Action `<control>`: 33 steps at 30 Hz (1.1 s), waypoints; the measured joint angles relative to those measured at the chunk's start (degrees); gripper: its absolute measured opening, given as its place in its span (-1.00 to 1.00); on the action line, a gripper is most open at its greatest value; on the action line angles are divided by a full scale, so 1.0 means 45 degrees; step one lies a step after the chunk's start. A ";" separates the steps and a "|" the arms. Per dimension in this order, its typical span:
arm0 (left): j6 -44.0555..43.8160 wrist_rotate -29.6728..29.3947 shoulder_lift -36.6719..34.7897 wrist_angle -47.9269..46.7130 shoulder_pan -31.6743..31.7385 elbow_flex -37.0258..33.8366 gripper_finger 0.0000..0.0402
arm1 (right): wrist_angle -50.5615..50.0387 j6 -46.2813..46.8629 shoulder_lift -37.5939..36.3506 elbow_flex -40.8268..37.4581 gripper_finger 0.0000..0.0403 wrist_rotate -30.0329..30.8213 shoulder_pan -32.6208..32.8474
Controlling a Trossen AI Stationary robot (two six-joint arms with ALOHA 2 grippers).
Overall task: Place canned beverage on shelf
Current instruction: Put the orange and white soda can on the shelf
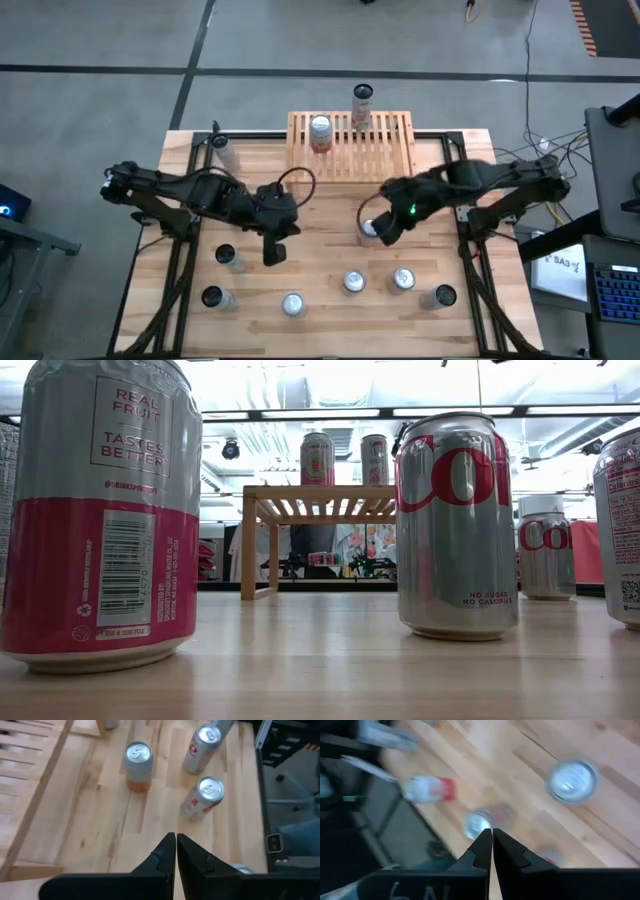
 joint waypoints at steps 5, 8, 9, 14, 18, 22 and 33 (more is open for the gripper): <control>-0.0501 -0.0916 -0.0514 -0.0515 -0.0964 -0.0503 -1.00 | -0.3828 0.0954 0.0825 0.0005 -0.96 0.0709 0.0306; -0.0794 -0.1773 -0.0882 -0.0503 -0.1431 -0.0661 -1.00 | -0.5588 0.1285 0.1288 -0.0007 -0.96 0.0869 0.0222; -0.0845 -0.2064 -0.0967 -0.0475 -0.1540 -0.0661 -1.00 | -0.5350 0.1173 0.1375 -0.0069 -0.96 0.0873 0.0174; -0.1233 -0.3249 -0.1138 -0.0422 -0.1728 -0.0661 -1.00 | -0.2420 -0.0310 0.1702 -0.0136 -0.94 0.1198 0.0141; -0.2108 -0.2711 -0.1145 -0.0855 -0.1797 -0.0620 -1.00 | -0.1623 -0.0111 0.2099 -0.0095 -0.81 0.1162 -0.0053; -0.2425 -0.2547 -0.1227 -0.0862 -0.2154 -0.0584 -1.00 | -0.1827 0.0324 0.2366 -0.0108 -0.51 0.1199 -0.0214; -0.2124 -0.3455 -0.1335 -0.0884 -0.2486 -0.0579 -1.00 | -0.1531 0.0605 0.3111 -0.0150 0.58 0.1304 -0.0911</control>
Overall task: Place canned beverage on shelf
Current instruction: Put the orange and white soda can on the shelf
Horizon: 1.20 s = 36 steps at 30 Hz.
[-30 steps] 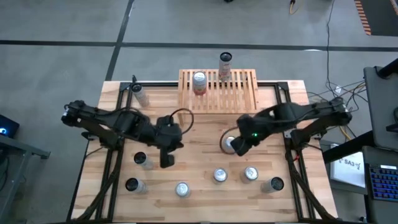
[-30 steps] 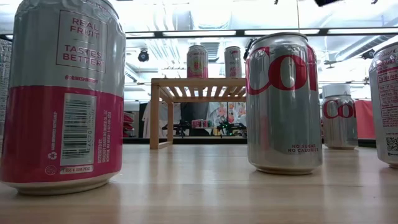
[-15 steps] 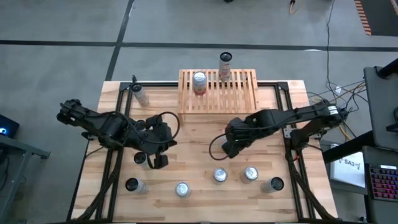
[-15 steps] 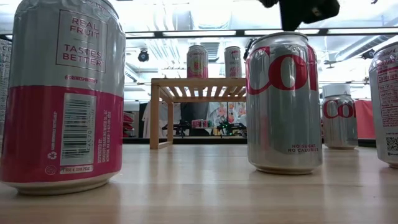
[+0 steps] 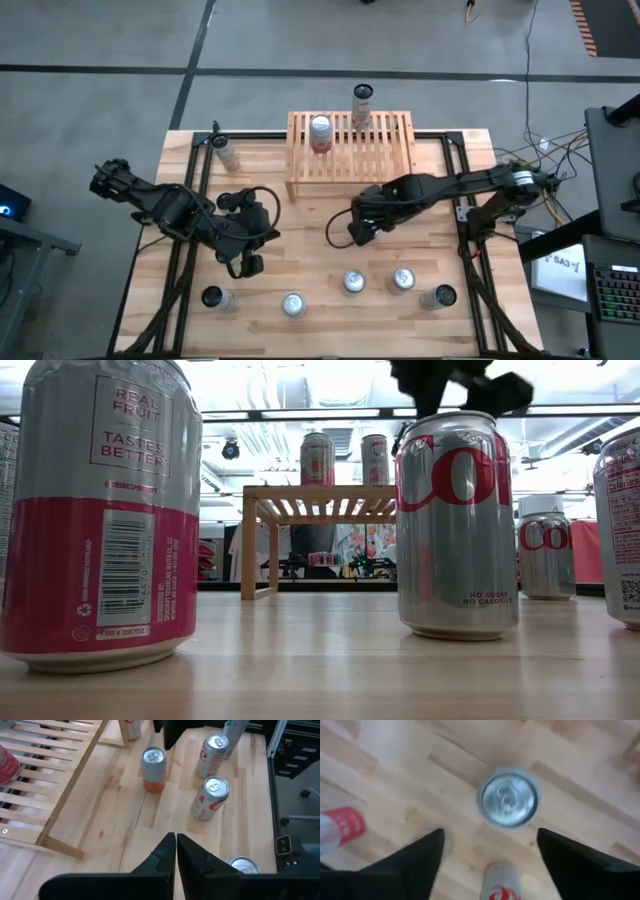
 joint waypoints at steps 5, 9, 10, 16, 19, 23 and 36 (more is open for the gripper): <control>0.0064 -0.0197 -0.0007 -0.0039 0.0000 0.0000 -1.00 | 0.0015 -0.0391 0.0641 -0.0062 0.85 0.0191 -0.0560; 0.0065 -0.0204 -0.0010 -0.0097 0.0000 0.0000 -1.00 | -0.0238 -0.0455 0.1196 -0.0063 0.87 0.0190 -0.0810; 0.0065 -0.0209 -0.0010 -0.0102 0.0000 0.0000 -1.00 | -0.0383 -0.0460 0.1303 -0.0063 0.88 0.0186 -0.0862; 0.0070 -0.0356 -0.0015 -0.0295 -0.0001 0.0000 -1.00 | -0.0583 -0.0737 0.1837 -0.0068 0.88 0.0132 -0.0896; 0.0070 -0.0553 -0.0015 -0.0325 -0.0010 0.0000 -1.00 | -0.0553 -0.0761 0.1997 -0.0100 0.88 0.0089 -0.0891; 0.0070 -0.0563 -0.0015 -0.0316 -0.0010 0.0000 -1.00 | -0.0519 -0.0834 0.2085 -0.0233 0.88 0.0069 -0.0869; 0.0050 -0.0884 -0.0015 -0.0301 0.0000 0.0000 -1.00 | 0.0318 -0.0829 0.2085 -0.0795 0.88 -0.0093 -0.0857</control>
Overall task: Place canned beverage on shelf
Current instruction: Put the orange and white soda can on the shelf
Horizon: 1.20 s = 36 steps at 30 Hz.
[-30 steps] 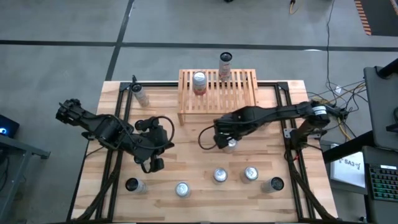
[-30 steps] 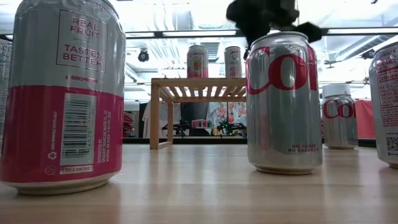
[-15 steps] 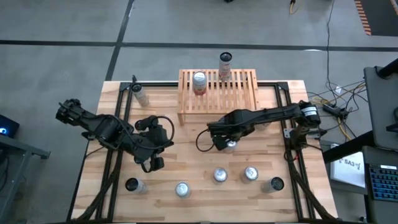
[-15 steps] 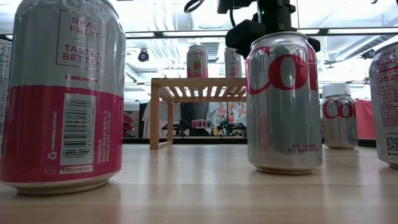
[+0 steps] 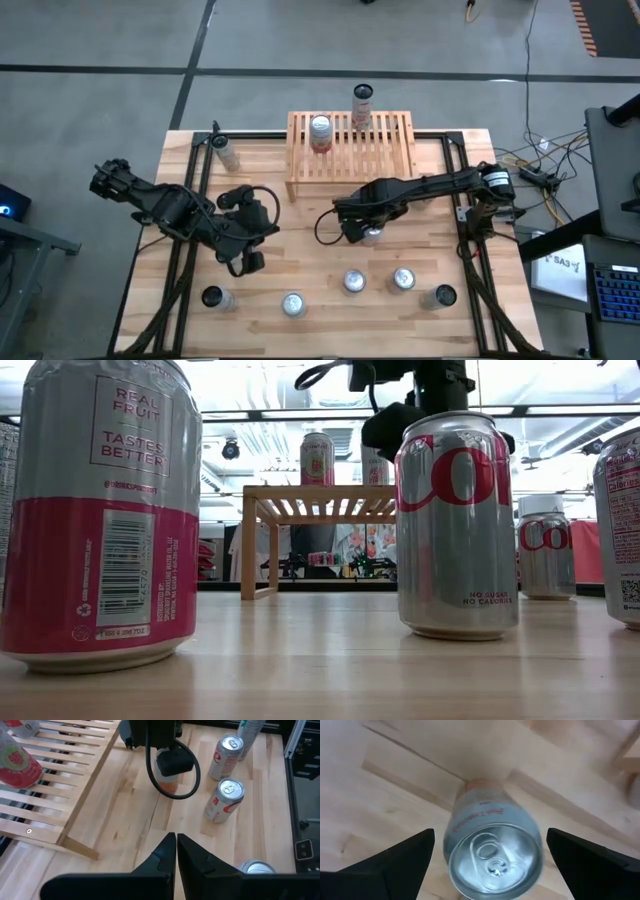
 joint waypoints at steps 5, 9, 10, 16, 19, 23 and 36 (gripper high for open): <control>-0.0024 -0.0274 0.0000 0.0024 0.0000 0.0000 -1.00 | 0.0740 0.0040 0.0000 -0.0749 0.87 -0.0486 0.0046; -0.0024 -0.0311 0.0000 0.0049 0.0000 0.0000 -1.00 | 0.0887 0.0057 0.0000 -0.1054 0.81 -0.0391 0.0112; -0.0026 -0.0311 0.0002 0.0074 0.0000 0.0000 -1.00 | 0.0885 -0.0018 0.0000 -0.1073 0.77 -0.0391 0.0117; -0.0029 -0.0320 0.0000 0.0472 0.0004 -0.0005 -1.00 | 0.0930 -0.0573 0.0000 -0.1045 0.42 -0.0386 0.0112; -0.0034 -0.0325 0.0000 0.0705 0.0005 -0.0005 -1.00 | 0.0907 -0.0790 0.0000 -0.0954 0.42 -0.0409 0.0131; -0.0031 -0.0341 0.0000 0.0811 0.0093 -0.0005 -1.00 | 0.0738 -0.1232 -0.0223 -0.0487 0.42 -0.0766 0.0170; 0.1509 -0.0393 0.0005 0.0879 0.1361 0.0623 -1.00 | -0.1903 -0.2831 -0.1865 0.4206 0.42 -0.0389 -0.0185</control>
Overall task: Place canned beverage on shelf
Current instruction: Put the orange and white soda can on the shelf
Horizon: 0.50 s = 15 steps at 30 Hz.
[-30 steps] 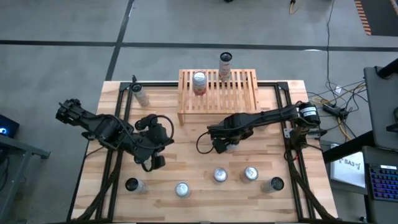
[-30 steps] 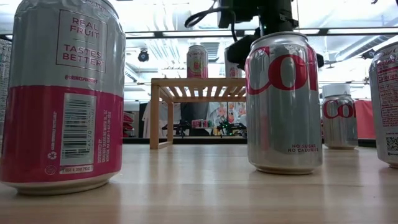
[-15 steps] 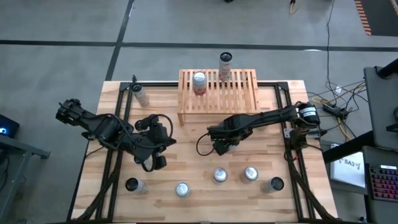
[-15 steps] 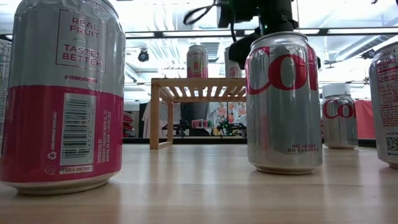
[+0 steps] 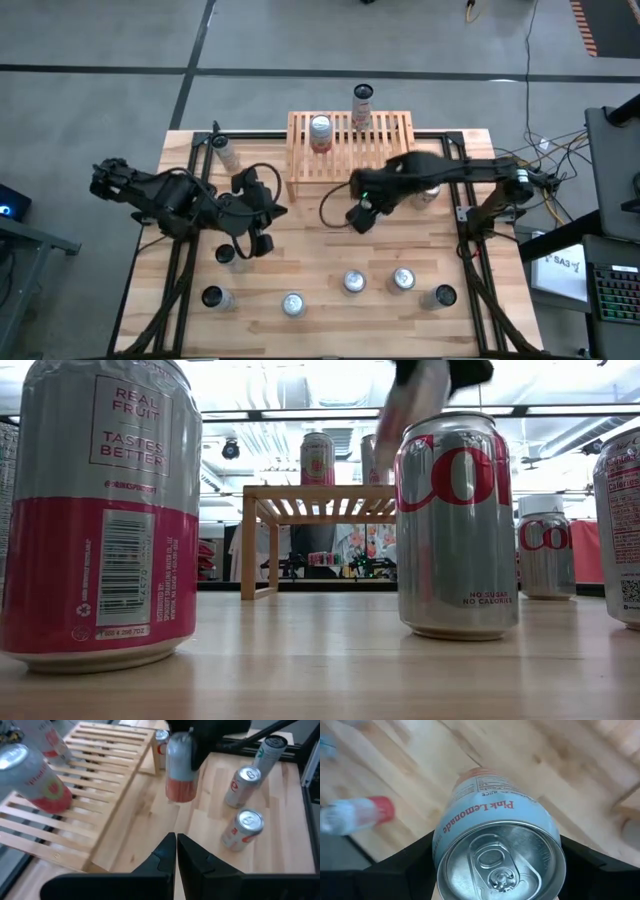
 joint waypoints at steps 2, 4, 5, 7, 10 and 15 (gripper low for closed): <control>0.0377 -0.0001 0.0000 0.0005 0.0149 0.0200 -1.00 | -0.0707 -0.0466 -0.0025 0.1124 0.42 0.0046 -0.0206; 0.0706 0.0005 0.0000 -0.0005 0.0301 0.0436 -1.00 | -0.1450 -0.0948 -0.0016 0.2145 0.42 0.0095 -0.0517; 0.0824 0.0000 0.0000 0.0003 0.0387 0.0567 -1.00 | -0.1759 -0.1179 -0.0015 0.2589 0.42 0.0090 -0.0710; 0.0965 -0.0171 0.0000 0.0010 0.0569 0.0827 -1.00 | -0.2236 -0.1694 -0.0015 0.3348 0.42 0.0014 -0.1207; 0.1317 -0.0345 0.0000 0.0014 0.0825 0.1204 -1.00 | -0.2411 -0.2770 -0.0049 0.4080 0.42 -0.0521 -0.1988; 0.1460 -0.0873 0.0000 0.0103 0.1280 0.1703 -1.00 | -0.2426 -0.4415 -0.0083 0.4652 0.42 -0.2254 -0.3396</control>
